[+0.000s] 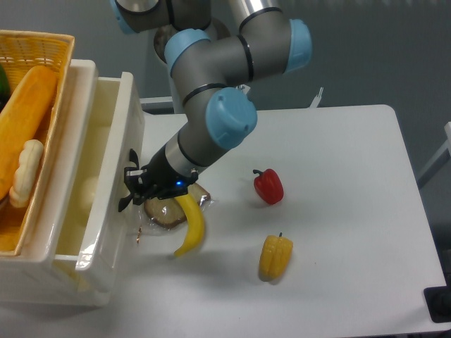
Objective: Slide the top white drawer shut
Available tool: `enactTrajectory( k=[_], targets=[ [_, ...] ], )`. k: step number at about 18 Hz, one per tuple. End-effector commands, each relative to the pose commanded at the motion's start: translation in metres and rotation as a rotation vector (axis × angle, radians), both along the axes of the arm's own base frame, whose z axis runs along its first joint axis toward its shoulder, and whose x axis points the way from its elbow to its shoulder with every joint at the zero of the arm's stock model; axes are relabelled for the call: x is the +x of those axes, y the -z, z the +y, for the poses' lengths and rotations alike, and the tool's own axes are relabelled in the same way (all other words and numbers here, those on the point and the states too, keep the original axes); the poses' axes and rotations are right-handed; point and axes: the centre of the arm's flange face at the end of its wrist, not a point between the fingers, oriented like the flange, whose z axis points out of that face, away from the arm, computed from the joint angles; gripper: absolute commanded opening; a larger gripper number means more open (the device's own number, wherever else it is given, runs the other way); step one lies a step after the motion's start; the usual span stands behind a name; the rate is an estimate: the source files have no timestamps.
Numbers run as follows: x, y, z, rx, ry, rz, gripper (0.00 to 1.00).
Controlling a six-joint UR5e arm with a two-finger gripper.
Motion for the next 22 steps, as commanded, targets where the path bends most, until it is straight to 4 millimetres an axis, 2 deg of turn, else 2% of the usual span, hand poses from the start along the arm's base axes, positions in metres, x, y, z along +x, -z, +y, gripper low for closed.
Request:
enactTrajectory(
  k=[9, 17, 20, 22],
  targets=[
    [0.031, 0.003, 0.020, -0.001, 0.022, 0.005, 0.03],
    [0.031, 0.004, 0.020, -0.001, 0.022, 0.005, 0.06],
    [0.013, 0.005, 0.013, 0.000, 0.003, 0.013, 0.20],
    [-0.026, 0.001, -0.005, 0.015, -0.054, 0.026, 0.20]
  ],
)
